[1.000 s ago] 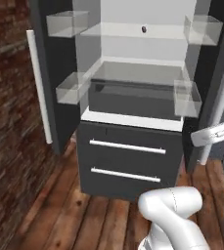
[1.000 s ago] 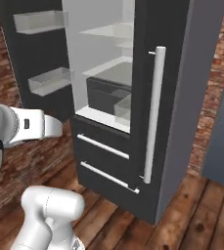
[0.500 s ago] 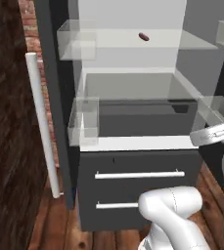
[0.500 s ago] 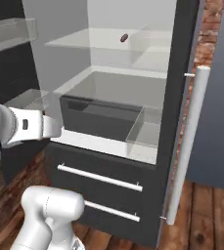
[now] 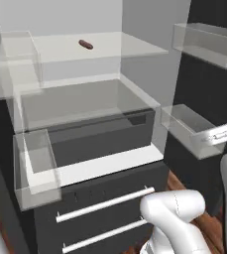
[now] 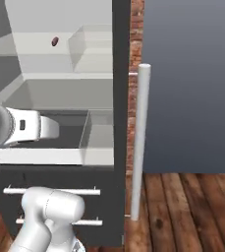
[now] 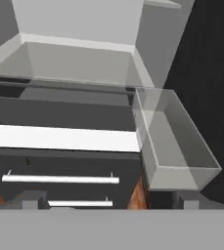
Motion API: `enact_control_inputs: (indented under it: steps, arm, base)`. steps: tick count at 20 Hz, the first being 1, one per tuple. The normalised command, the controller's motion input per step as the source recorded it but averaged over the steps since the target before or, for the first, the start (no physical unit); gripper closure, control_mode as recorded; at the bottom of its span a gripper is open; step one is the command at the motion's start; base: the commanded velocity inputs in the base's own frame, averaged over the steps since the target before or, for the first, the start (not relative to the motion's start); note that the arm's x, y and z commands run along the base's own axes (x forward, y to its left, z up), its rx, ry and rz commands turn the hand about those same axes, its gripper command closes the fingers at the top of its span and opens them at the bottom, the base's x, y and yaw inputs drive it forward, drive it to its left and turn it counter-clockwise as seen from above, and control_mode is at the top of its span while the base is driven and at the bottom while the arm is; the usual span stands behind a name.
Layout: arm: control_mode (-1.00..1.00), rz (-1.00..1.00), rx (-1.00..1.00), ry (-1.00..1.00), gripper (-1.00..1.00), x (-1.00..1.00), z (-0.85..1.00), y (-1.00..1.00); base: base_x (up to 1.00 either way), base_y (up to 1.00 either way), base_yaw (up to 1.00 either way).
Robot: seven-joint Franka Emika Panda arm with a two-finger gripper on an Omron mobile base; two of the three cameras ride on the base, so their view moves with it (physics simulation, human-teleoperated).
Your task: Retrieve the sausage and cheese from the fridge and place them on the cutting board on the counter.
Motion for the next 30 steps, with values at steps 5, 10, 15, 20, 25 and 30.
enact_control_inputs:
  steps: [5, 10, 15, 20, 25, 30]
  arm:
    - [1.00, 0.00, 0.00, 0.00, -1.00, 0.00, 0.00, 0.00]
    - [1.00, 0.00, 0.00, 0.00, -1.00, 0.00, 0.00, 0.00]
    - [1.00, 0.00, 0.00, 0.00, -1.00, 0.00, 0.00, 0.00]
    - [1.00, 0.00, 0.00, 0.00, -1.00, 0.00, 0.00, 0.00]
    - [1.00, 0.00, 0.00, 0.00, -1.00, 0.00, 0.00, 0.00]
    - [1.00, 0.00, 0.00, 0.00, -1.00, 0.00, 0.00, 0.00]
  base:
    - [0.68, 0.54, -0.27]
    - [0.11, 1.00, -0.01]
    - [0.87, 0.18, 0.00]
    - [1.00, -0.02, 0.00]
    - [1.00, 0.10, 0.06]
    - [1.00, -0.09, 0.07]
